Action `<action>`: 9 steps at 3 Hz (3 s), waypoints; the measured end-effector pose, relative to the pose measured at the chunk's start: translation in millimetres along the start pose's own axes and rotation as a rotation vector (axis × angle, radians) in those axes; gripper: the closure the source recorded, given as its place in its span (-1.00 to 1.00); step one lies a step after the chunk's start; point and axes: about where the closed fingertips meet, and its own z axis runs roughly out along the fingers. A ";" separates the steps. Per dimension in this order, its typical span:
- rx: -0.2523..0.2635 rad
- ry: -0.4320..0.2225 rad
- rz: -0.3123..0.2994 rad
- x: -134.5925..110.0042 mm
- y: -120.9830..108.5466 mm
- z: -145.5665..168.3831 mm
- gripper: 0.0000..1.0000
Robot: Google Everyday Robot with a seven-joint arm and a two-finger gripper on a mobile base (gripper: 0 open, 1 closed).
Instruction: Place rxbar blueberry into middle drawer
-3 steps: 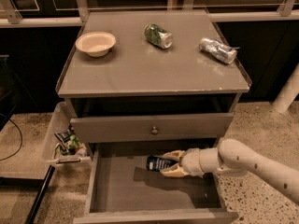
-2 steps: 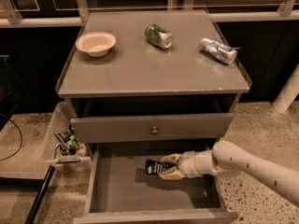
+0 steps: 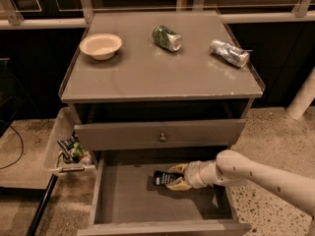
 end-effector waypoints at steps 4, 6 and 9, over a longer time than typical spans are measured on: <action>0.057 0.127 -0.009 37.2 -17.2 8.8 0.18; 0.057 0.127 -0.009 37.2 -17.1 8.9 -0.78; 0.067 0.129 -0.022 42.2 -11.4 -14.7 -1.00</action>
Offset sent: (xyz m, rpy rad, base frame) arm 0.0234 -0.0376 -0.0507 -0.2044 -0.0162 -0.0836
